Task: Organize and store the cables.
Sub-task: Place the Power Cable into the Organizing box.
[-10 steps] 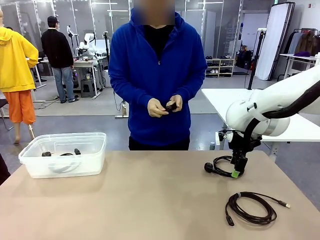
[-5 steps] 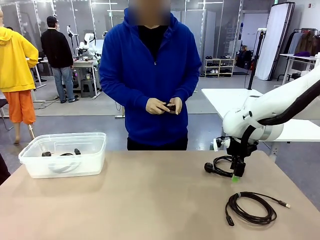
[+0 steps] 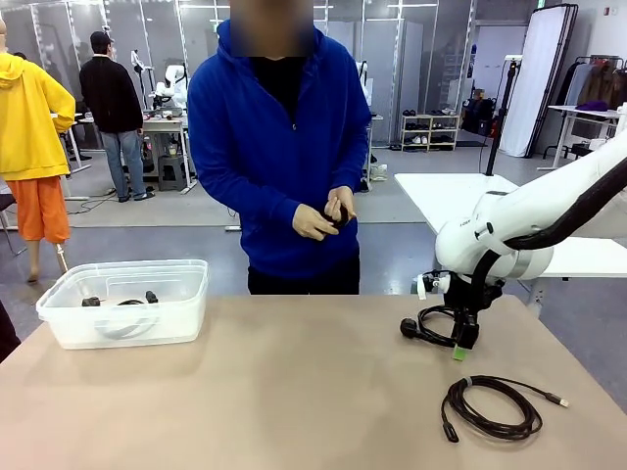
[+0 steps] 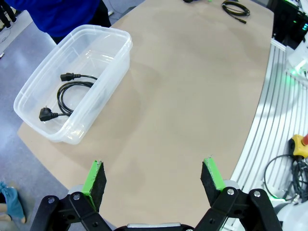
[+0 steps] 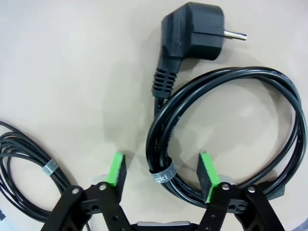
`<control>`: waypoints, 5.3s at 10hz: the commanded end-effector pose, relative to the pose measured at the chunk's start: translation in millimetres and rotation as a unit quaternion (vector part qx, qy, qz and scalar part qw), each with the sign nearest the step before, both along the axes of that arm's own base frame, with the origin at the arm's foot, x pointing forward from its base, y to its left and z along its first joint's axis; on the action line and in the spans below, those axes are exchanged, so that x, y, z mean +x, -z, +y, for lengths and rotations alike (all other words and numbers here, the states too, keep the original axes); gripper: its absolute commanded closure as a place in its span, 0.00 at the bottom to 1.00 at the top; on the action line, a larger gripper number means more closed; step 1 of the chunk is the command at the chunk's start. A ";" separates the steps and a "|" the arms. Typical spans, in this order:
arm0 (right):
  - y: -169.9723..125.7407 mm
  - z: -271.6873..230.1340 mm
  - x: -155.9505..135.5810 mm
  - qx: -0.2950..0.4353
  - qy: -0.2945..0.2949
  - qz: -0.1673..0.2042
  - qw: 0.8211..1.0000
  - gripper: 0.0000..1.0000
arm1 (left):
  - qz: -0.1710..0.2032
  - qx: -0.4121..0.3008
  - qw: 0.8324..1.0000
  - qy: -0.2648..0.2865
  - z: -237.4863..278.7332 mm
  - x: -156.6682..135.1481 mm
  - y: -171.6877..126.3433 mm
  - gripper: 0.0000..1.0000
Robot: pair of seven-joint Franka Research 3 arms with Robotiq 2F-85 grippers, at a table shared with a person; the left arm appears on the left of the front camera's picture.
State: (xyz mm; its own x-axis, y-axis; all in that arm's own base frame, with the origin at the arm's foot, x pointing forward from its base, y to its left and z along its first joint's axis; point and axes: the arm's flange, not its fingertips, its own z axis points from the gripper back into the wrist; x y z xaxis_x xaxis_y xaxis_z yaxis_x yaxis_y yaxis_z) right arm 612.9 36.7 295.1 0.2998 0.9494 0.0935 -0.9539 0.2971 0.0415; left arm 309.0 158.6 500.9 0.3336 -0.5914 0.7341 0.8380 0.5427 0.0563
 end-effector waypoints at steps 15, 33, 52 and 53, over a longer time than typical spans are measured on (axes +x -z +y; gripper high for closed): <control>-125.1 45.9 -29.0 -0.067 0.006 -0.038 0.997 1.00 | -0.005 0.006 1.000 0.003 1.0 -0.1 0.1 0.00; -83.7 305.4 -99.1 -0.013 -0.174 -0.032 0.984 1.00 | -0.005 0.006 1.000 0.003 1.0 -0.1 0.1 0.00; -68.9 285.7 -98.0 0.035 -0.142 -0.008 0.989 0.00 | 0.000 0.001 1.000 0.000 -0.4 0.1 -0.1 0.00; -75.1 274.7 -98.1 0.049 -0.134 -0.014 0.990 0.00 | -0.003 0.042 0.999 -0.019 -9.2 -9.6 -6.4 0.00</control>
State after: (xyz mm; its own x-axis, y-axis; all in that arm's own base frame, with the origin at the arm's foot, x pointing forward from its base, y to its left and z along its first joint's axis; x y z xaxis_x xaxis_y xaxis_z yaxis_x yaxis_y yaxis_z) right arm 526.7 327.2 368.2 0.0285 0.9886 0.1478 -0.9989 0.0227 0.0411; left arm 308.4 157.1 503.4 0.3330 -0.6040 0.7241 0.8360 0.5443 0.0696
